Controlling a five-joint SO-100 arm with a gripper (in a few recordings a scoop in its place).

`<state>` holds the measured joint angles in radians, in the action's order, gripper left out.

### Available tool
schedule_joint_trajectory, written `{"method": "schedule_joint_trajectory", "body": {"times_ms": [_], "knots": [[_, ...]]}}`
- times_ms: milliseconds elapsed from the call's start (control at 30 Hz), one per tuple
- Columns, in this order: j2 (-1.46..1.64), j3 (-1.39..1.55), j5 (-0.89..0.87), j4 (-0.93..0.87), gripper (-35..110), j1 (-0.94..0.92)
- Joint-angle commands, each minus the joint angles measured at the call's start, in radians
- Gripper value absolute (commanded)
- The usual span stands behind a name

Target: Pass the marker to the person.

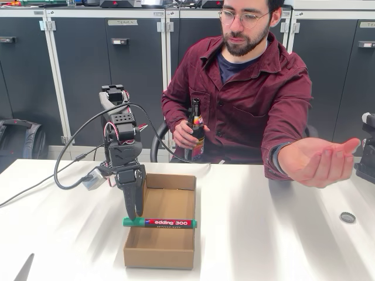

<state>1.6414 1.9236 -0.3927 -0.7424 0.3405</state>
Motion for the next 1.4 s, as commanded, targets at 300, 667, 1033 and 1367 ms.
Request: {"method": "schedule_joint_trajectory", "body": {"times_ms": [300,667,1033,1367], "knots": [[-0.028,-0.063,-0.008,0.014,33,-0.014],[-0.034,-0.057,-0.009,0.032,31,-0.025],[-0.034,-0.04,-0.002,0.058,20,-0.048],[-0.034,-0.023,0.02,0.097,-5,-0.055]]}}
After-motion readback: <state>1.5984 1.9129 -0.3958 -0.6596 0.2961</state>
